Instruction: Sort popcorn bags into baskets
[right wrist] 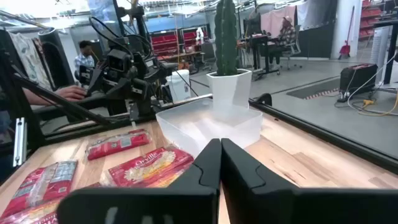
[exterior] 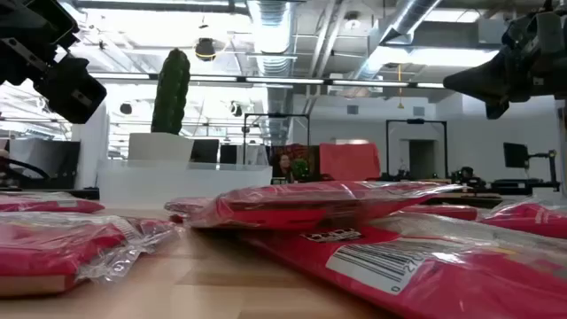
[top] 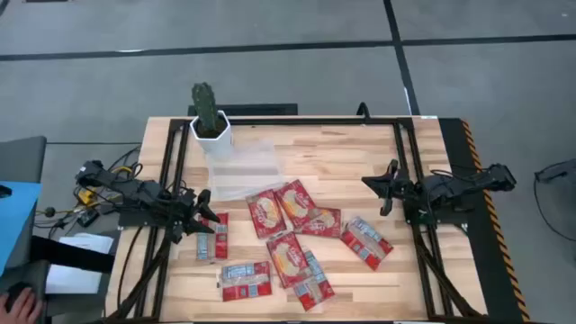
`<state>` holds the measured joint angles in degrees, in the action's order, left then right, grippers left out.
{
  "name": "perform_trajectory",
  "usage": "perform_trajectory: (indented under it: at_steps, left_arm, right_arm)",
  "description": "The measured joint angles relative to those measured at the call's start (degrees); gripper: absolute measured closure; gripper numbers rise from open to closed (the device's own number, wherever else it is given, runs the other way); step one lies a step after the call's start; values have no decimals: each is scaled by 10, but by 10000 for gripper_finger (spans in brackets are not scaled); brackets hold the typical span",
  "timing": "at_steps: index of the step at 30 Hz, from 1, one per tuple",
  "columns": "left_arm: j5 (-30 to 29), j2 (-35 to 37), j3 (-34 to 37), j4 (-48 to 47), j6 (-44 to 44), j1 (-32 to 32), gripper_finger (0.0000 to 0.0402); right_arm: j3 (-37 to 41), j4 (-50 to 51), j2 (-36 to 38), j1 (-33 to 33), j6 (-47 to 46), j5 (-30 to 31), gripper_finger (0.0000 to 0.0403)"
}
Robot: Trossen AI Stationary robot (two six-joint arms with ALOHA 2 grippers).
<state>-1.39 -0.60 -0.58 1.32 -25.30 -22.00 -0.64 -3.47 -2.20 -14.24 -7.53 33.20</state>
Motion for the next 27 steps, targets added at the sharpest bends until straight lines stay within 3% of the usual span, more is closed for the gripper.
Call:
perform_trajectory:
  at_steps: [27]
  left_arm:
    - [0, 0, 0, 0, 0, 0, 214]
  right_arm:
    - [0, 0, 0, 0, 0, 0, 375]
